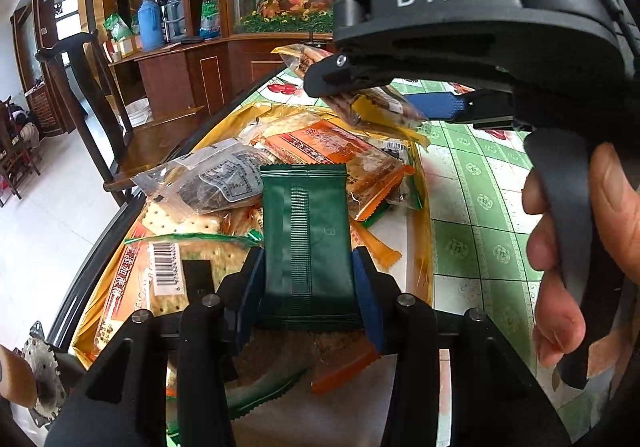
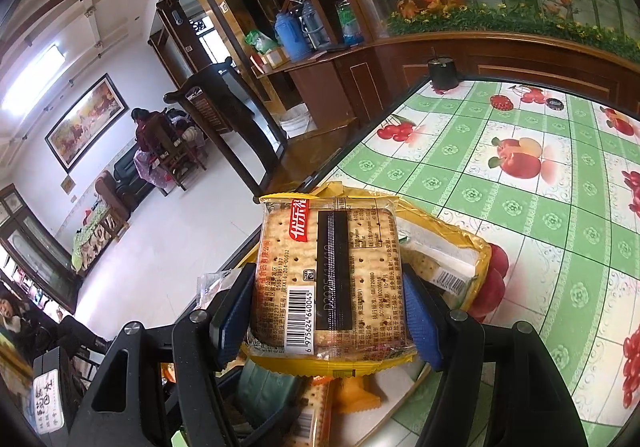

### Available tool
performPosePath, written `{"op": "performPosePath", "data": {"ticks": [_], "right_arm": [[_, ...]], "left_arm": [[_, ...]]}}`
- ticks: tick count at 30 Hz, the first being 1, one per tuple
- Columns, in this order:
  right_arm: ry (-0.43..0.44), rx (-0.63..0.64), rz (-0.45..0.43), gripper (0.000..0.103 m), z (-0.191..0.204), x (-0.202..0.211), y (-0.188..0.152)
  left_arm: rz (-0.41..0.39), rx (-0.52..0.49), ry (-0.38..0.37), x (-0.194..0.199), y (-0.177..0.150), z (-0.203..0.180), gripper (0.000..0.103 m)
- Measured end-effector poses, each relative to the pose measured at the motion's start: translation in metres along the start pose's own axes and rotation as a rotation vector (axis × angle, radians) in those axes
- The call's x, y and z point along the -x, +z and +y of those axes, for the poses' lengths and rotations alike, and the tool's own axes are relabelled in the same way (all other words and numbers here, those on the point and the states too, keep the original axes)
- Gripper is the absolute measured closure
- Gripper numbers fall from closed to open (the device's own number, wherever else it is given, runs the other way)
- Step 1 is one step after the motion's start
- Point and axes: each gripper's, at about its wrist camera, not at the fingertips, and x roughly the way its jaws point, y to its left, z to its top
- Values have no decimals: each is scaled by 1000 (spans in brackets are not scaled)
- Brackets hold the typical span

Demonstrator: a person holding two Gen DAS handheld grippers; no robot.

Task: Organize snacks
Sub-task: 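Lower both packs into the box and open both tools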

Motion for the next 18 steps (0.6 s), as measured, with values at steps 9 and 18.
{"op": "performPosePath", "data": {"ticks": [9,18], "right_arm": [[0,20,30,34,3,-13,8],[-6,31,60,34,5,-29,9]], "left_arm": [[5,1,-14,-4,3,0,61],[11,7,-32,-9,7,1,61]]}}
